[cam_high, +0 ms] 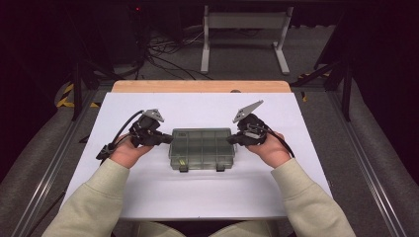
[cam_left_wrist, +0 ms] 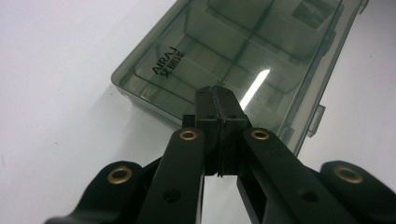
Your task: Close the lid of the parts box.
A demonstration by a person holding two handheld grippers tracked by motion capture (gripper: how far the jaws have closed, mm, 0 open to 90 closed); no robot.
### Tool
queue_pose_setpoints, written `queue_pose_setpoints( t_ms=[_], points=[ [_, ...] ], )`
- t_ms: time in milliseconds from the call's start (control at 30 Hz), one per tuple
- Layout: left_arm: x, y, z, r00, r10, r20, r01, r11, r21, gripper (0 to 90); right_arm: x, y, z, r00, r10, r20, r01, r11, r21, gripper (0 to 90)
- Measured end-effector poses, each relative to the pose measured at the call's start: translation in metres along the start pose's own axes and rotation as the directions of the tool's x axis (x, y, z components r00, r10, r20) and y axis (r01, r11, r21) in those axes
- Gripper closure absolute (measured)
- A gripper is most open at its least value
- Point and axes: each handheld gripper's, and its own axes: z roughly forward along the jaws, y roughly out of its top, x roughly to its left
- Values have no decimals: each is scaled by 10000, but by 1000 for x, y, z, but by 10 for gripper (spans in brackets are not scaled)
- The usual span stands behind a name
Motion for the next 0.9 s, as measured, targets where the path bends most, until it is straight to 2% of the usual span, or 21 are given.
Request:
queue_pose_setpoints(
  t_ms=[333, 900],
  points=[
    [1, -2, 6, 9996, -140, 261, 132, 9994, 328, 894, 3, -3, 9, 9998, -9, -184, 19, 9985, 545, 899],
    [-4, -3, 16, 9988, 125, 474, -170, 9953, 950, 894, 4, -7, 15, 9996, 19, -284, 5, 9964, 847, 898]
  ],
)
